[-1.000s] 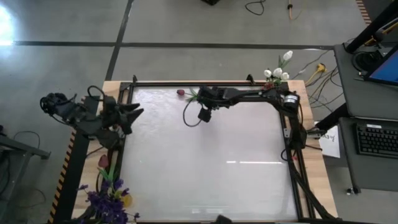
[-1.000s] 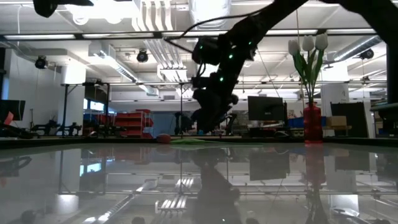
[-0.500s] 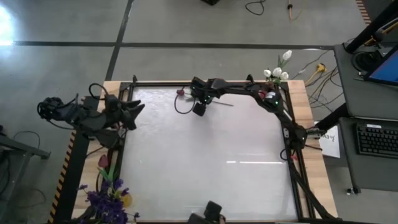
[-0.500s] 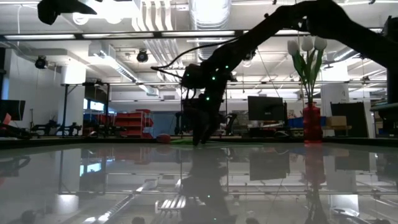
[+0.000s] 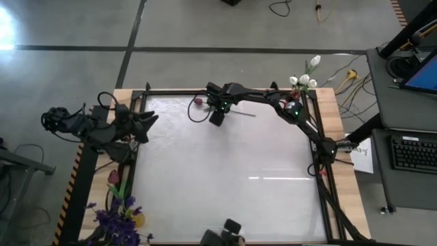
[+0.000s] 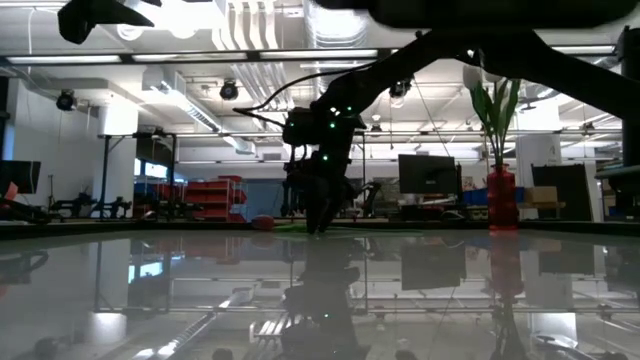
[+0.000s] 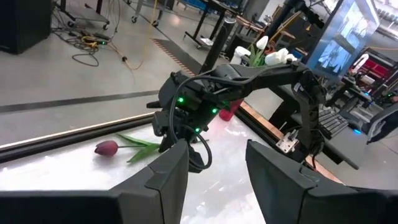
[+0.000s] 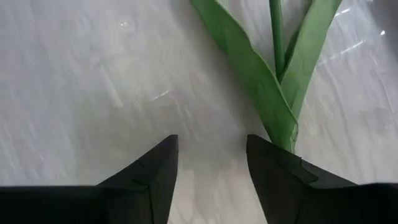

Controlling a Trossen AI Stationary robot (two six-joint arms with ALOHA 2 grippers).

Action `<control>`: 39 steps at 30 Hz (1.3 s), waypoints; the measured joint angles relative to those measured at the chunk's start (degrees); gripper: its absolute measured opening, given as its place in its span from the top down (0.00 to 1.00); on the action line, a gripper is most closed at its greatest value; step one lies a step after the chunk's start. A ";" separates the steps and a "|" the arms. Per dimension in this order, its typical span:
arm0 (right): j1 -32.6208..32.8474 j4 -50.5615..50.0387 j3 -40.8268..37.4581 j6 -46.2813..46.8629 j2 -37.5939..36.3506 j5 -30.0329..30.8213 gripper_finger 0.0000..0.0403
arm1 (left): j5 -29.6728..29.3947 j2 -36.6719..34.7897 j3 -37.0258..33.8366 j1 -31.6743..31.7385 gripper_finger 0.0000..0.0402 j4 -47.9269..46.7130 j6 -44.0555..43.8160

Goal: Sort flowers into vase by color
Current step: Put the red tulip into the yellow flower vase

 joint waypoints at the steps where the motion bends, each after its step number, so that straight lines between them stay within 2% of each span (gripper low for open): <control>1: -0.05 0.03 0.08 0.22 -0.21 0.02 0.56 | 0.00 -0.18 -0.14 0.00 0.62 -0.15 -0.15; 13: -0.79 0.04 0.76 4.78 -3.86 4.22 0.60 | 1.36 -2.04 -0.92 0.00 0.62 -1.10 -0.30; 19: -0.86 -1.24 1.58 4.78 -4.76 4.27 0.53 | 1.36 -2.51 -0.96 0.00 0.62 -1.72 -0.30; 25: -4.72 -1.73 1.26 4.38 -3.05 4.33 0.49 | 1.59 -2.37 -0.96 0.00 0.62 -2.19 -0.30; 32: -6.38 -2.30 1.14 2.71 -1.81 3.80 0.59 | 4.00 -1.65 -1.20 0.00 0.62 -2.21 -0.29; 39: -5.73 -2.48 1.13 1.70 -1.77 2.00 0.81 | 4.00 -0.84 -2.25 0.00 0.62 -2.19 -0.27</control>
